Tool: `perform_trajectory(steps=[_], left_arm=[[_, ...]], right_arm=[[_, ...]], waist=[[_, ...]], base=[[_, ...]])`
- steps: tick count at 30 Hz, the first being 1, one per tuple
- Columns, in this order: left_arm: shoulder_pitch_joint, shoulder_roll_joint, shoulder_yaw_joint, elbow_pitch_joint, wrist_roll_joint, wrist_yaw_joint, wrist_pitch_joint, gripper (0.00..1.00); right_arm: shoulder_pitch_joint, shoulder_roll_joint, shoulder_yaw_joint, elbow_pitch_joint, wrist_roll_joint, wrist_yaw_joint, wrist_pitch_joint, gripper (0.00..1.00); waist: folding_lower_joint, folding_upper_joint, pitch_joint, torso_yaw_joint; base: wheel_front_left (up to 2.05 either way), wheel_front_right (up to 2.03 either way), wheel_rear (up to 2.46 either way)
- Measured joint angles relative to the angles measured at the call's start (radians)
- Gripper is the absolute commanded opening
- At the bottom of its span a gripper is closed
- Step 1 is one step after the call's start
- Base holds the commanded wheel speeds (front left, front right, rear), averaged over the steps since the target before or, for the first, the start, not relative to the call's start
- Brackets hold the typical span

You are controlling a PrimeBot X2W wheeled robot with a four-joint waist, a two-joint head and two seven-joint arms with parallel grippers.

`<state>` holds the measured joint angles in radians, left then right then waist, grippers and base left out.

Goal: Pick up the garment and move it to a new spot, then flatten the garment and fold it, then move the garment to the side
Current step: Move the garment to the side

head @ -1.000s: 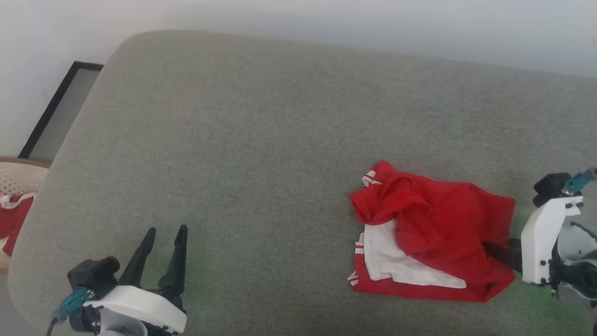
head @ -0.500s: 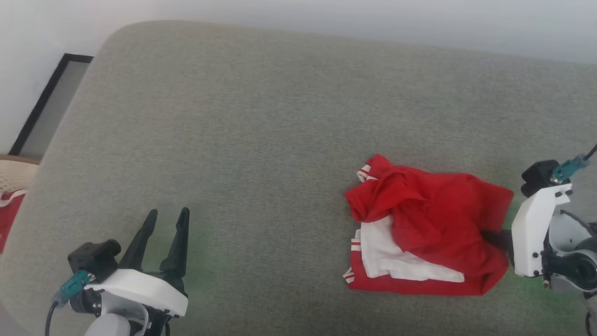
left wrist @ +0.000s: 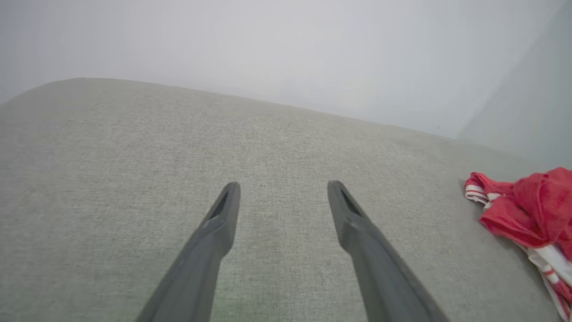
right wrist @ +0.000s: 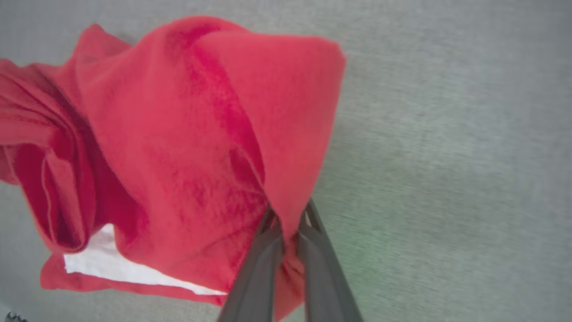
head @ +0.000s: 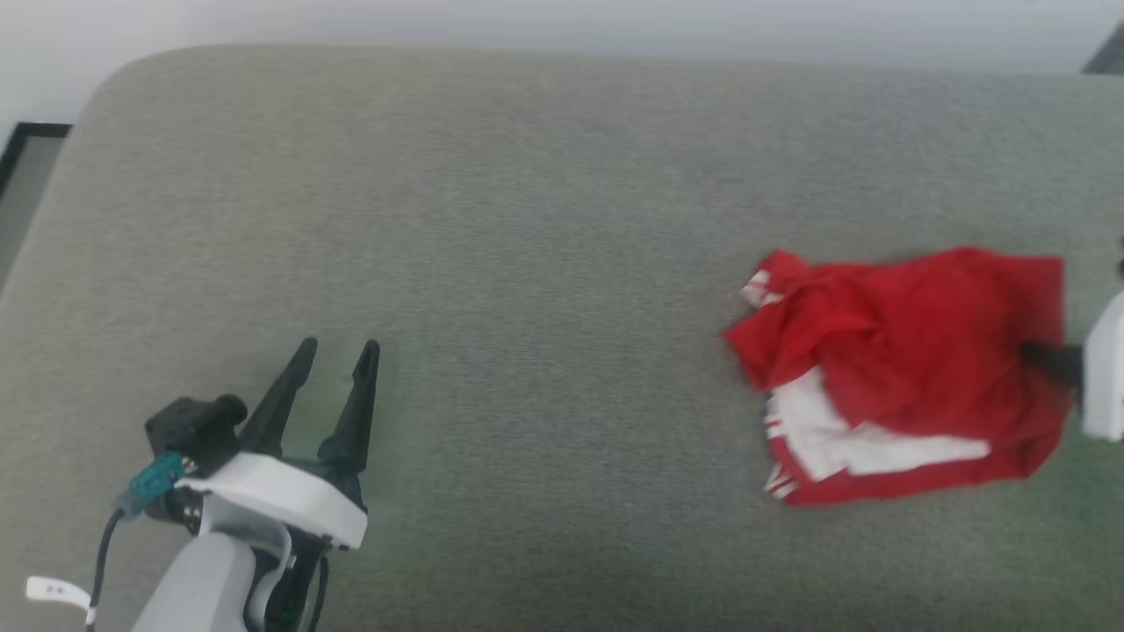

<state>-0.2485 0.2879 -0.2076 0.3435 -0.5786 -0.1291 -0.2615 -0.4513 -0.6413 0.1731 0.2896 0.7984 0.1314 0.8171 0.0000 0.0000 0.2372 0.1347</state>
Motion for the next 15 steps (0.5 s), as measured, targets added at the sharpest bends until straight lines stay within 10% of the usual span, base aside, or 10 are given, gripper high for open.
perform_trajectory(steps=[15], left_arm=[[-0.157,0.008,-0.108,0.019,0.002,0.000,0.000,1.00]], right_arm=[[-0.168,-0.096,-0.049,0.091,-0.051,0.000,-0.095,0.00]], waist=[[0.0000,0.0000,0.069,-0.157]], base=[[0.00,0.00,0.00]])
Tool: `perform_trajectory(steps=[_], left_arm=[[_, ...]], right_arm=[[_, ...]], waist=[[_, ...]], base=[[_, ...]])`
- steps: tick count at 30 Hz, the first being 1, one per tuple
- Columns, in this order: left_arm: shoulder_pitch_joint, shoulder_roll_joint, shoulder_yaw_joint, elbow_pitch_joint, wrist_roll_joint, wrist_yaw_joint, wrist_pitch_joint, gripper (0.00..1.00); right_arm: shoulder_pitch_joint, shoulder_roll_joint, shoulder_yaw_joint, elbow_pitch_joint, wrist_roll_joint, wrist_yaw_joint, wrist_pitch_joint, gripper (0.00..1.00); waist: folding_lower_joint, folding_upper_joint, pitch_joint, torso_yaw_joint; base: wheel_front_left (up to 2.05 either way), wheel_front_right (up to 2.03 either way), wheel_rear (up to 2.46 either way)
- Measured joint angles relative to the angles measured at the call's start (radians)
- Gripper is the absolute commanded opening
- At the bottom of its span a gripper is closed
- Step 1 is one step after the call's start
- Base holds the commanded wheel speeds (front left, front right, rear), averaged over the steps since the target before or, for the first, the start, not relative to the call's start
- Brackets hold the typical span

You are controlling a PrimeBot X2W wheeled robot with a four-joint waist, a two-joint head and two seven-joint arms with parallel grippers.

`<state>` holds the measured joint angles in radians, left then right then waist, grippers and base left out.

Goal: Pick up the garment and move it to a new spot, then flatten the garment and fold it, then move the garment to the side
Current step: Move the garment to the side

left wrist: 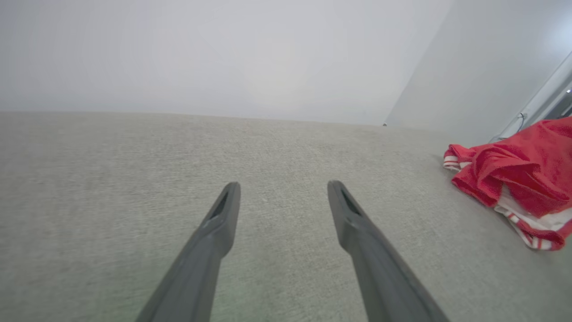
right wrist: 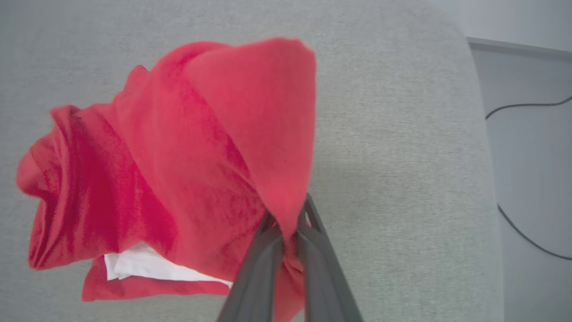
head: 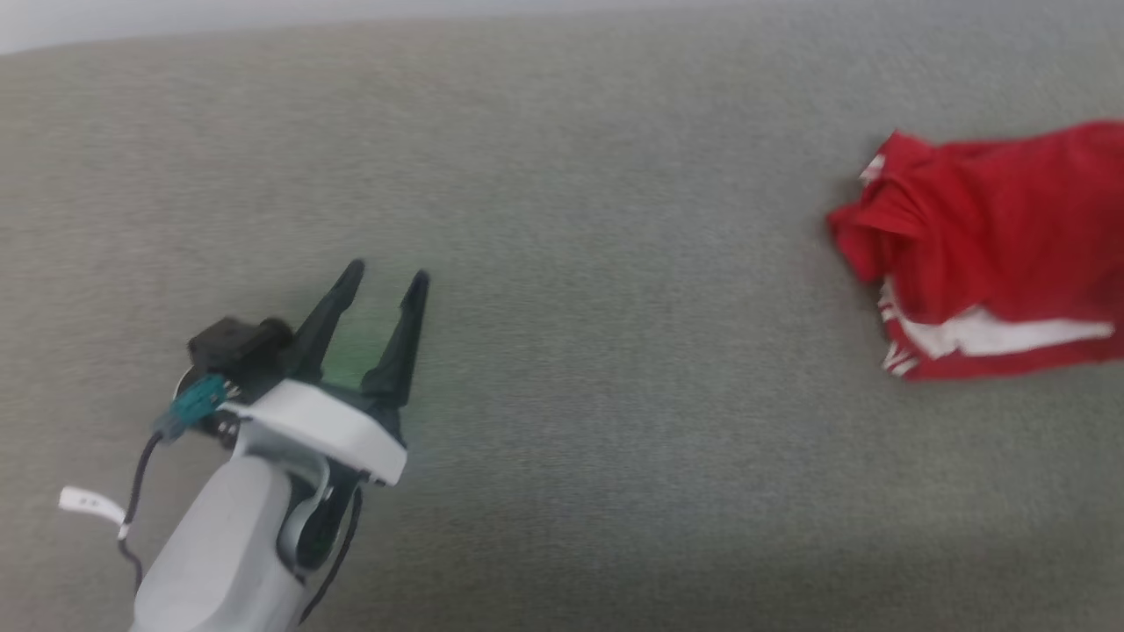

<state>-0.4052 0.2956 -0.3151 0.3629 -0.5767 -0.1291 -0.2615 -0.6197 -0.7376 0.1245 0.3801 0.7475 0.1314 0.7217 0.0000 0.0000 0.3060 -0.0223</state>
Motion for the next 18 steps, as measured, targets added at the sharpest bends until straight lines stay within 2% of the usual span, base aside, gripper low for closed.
perform_trajectory(steps=[7,18], left_arm=[[-0.100,-0.004,-0.073,0.010,0.011,0.000,0.000,1.00],[-0.219,0.007,-0.154,0.028,0.005,0.000,0.000,1.00]], right_arm=[[-0.097,-0.058,0.031,0.080,-0.038,0.000,-0.137,0.00],[-0.236,-0.142,0.106,0.252,-0.120,0.000,-0.354,0.00]], waist=[[0.0000,0.0000,0.066,-0.073],[0.0000,0.0000,0.166,-0.135]], base=[[0.00,0.00,0.00],[0.00,0.00,0.00]])
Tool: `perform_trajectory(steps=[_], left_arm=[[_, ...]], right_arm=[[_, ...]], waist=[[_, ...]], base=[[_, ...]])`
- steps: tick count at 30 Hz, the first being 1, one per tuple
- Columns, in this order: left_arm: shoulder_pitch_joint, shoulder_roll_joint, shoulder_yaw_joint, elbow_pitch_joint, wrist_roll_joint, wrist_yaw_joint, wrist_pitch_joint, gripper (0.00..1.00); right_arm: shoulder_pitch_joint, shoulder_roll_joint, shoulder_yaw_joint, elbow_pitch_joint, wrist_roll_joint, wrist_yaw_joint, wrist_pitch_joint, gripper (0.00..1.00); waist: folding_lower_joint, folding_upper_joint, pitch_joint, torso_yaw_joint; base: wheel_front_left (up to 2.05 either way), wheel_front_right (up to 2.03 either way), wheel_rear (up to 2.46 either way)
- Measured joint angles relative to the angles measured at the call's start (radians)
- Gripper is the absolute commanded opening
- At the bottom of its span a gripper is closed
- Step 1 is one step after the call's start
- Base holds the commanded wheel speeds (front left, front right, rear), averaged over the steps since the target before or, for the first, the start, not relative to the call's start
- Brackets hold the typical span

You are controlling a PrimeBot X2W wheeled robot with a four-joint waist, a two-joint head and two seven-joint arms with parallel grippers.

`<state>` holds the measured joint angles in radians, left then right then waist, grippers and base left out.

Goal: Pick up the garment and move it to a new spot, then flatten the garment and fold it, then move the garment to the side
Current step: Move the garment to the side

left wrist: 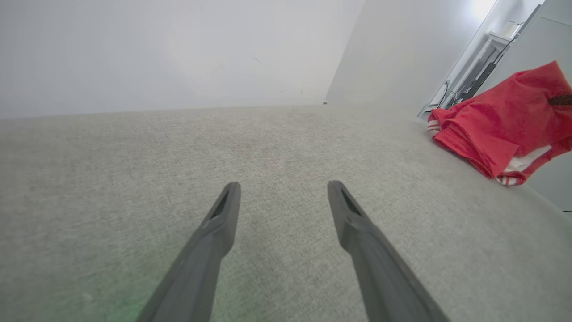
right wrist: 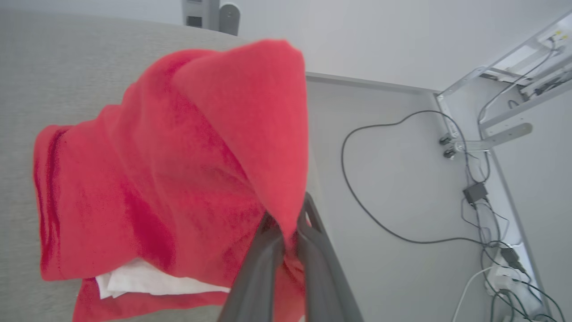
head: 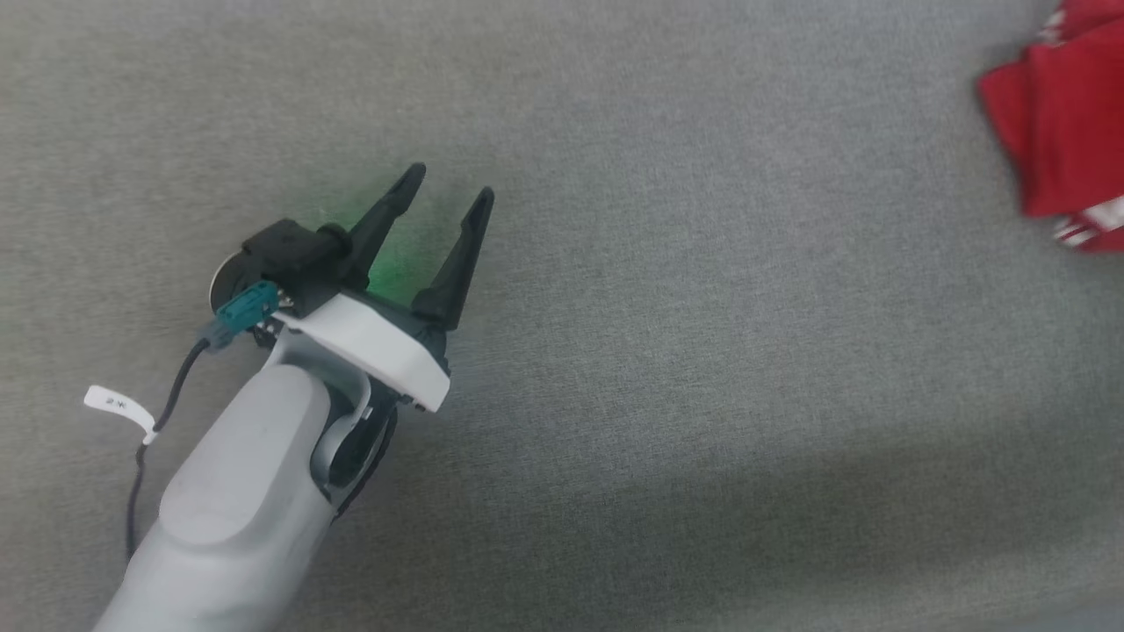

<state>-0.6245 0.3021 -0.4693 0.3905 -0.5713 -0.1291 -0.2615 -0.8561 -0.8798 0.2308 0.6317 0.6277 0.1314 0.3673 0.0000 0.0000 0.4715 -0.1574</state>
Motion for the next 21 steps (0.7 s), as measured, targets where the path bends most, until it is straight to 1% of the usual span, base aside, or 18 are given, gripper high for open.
perform_trajectory(steps=[3,7,12,13,14,15,16,17,21], left_arm=[[-0.023,0.000,-0.017,0.004,-0.001,0.000,0.000,1.00],[-0.058,-0.001,-0.036,0.006,-0.004,0.000,0.000,1.00],[-0.081,-0.006,-0.057,0.005,-0.011,0.000,0.000,1.00],[-0.081,-0.006,-0.057,0.005,-0.011,0.000,0.000,1.00],[-0.085,-0.007,-0.059,0.004,-0.016,0.000,-0.001,1.00],[-0.089,-0.008,-0.061,0.005,-0.017,0.000,-0.001,1.00],[-0.094,-0.008,-0.062,0.007,-0.017,0.000,-0.001,1.00],[-0.095,-0.008,-0.059,0.006,-0.017,0.000,-0.001,1.00],[-0.095,0.005,-0.033,-0.004,-0.015,0.000,0.000,1.00]], right_arm=[[-0.037,-0.002,0.006,0.060,-0.040,0.000,-0.053,0.00],[-0.073,0.023,0.021,0.137,-0.061,0.000,-0.103,0.00],[-0.114,0.061,0.029,0.245,-0.085,0.000,-0.147,0.00],[-0.114,0.061,0.029,0.245,-0.085,0.000,-0.147,0.03],[-0.121,0.070,0.032,0.265,-0.092,0.000,-0.150,0.24],[-0.128,0.079,0.033,0.285,-0.096,0.000,-0.160,0.48],[-0.135,0.088,0.038,0.299,-0.099,0.000,-0.164,0.78],[-0.141,0.094,0.042,0.316,-0.102,0.000,-0.165,1.00],[-0.170,0.105,0.051,0.354,-0.105,0.000,-0.181,1.00]], waist=[[0.0000,0.0000,0.023,-0.008],[0.0000,0.0000,0.048,-0.011],[0.0000,0.0000,0.064,0.007],[0.0000,0.0000,0.064,0.007],[0.0000,0.0000,0.066,0.012],[0.0001,0.0000,0.068,0.016],[0.0000,0.0000,0.069,0.020],[0.0000,0.0000,0.069,0.024],[0.0000,0.0000,0.063,0.030]], base=[[0.00,0.00,0.00],[0.00,0.00,0.00],[0.00,0.00,0.00],[0.00,0.00,0.00],[0.00,0.00,0.00],[0.00,0.00,0.00],[0.00,0.00,0.00],[0.00,0.00,0.00],[0.00,0.00,0.00]])
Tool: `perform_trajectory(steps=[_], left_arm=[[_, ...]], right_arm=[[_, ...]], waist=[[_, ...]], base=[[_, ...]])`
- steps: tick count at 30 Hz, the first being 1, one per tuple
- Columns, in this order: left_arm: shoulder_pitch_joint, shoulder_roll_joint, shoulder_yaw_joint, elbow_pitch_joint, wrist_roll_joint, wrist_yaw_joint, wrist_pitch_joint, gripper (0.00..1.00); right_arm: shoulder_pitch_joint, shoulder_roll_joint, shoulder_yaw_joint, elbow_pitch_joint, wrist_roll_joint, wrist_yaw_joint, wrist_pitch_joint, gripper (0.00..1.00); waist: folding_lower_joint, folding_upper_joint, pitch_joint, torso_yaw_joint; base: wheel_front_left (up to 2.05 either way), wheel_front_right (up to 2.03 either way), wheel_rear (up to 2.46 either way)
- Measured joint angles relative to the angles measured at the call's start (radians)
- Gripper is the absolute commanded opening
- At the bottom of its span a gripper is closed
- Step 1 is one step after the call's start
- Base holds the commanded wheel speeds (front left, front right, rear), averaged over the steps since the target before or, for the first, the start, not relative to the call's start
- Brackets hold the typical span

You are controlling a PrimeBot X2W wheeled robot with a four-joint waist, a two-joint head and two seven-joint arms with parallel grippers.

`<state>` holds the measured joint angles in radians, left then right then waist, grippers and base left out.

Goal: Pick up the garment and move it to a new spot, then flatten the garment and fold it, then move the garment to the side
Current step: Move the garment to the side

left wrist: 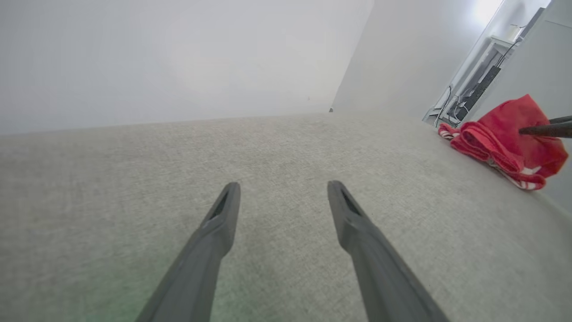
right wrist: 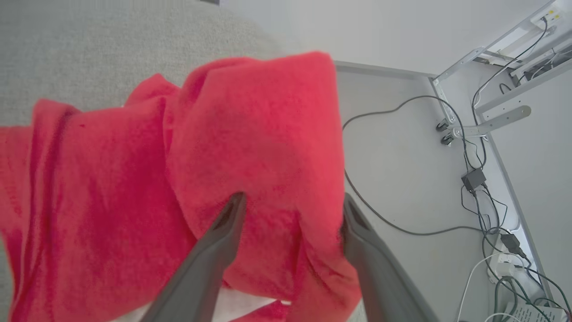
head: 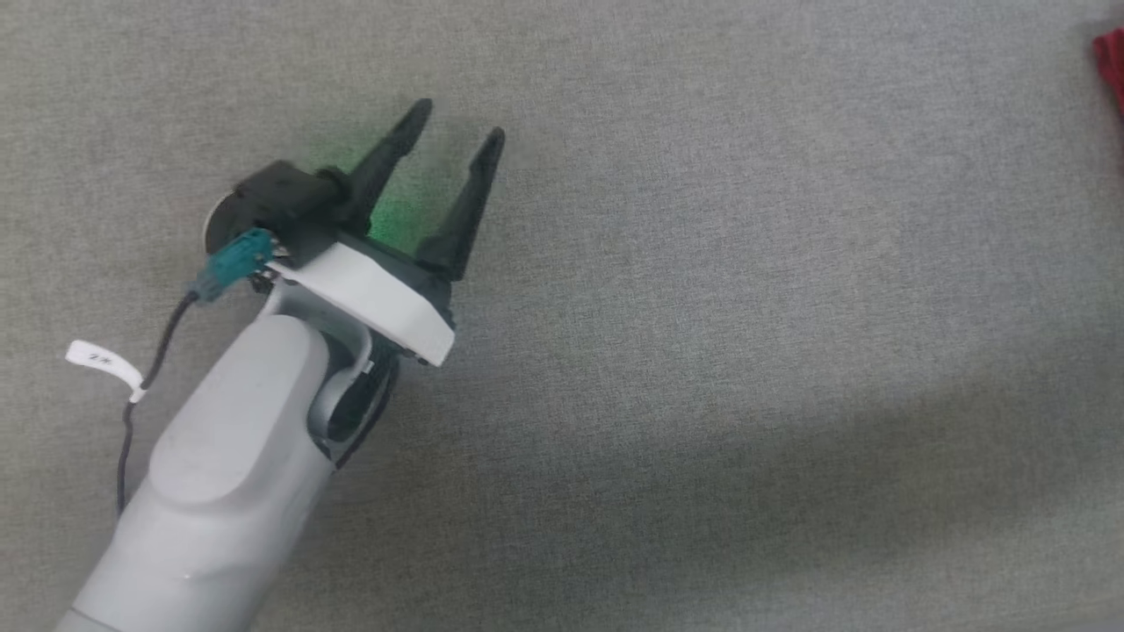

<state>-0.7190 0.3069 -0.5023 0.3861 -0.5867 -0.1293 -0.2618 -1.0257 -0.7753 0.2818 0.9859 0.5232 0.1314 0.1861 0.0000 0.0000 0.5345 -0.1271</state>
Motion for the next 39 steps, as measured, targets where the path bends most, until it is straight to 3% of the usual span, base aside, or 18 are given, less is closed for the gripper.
perform_trajectory(steps=[18,30,39], left_arm=[[0.172,-0.013,0.225,-0.090,0.095,0.000,0.000,1.00],[0.377,-0.009,0.361,-0.128,0.095,0.000,0.000,1.00],[0.543,0.003,0.457,-0.155,0.103,0.000,0.000,1.00]], right_arm=[[-0.010,0.054,0.056,-0.027,0.083,0.000,-0.127,1.00],[0.132,0.137,0.126,-0.151,0.189,0.000,-0.270,1.00],[0.302,0.192,0.131,-0.222,0.185,0.000,-0.392,1.00]], waist=[[0.0000,0.0000,-0.125,0.011],[0.0000,0.0000,-0.271,0.054],[0.0000,0.0000,-0.391,0.107]], base=[[0.00,0.00,0.00],[0.00,0.00,0.00],[0.00,0.00,0.00]])
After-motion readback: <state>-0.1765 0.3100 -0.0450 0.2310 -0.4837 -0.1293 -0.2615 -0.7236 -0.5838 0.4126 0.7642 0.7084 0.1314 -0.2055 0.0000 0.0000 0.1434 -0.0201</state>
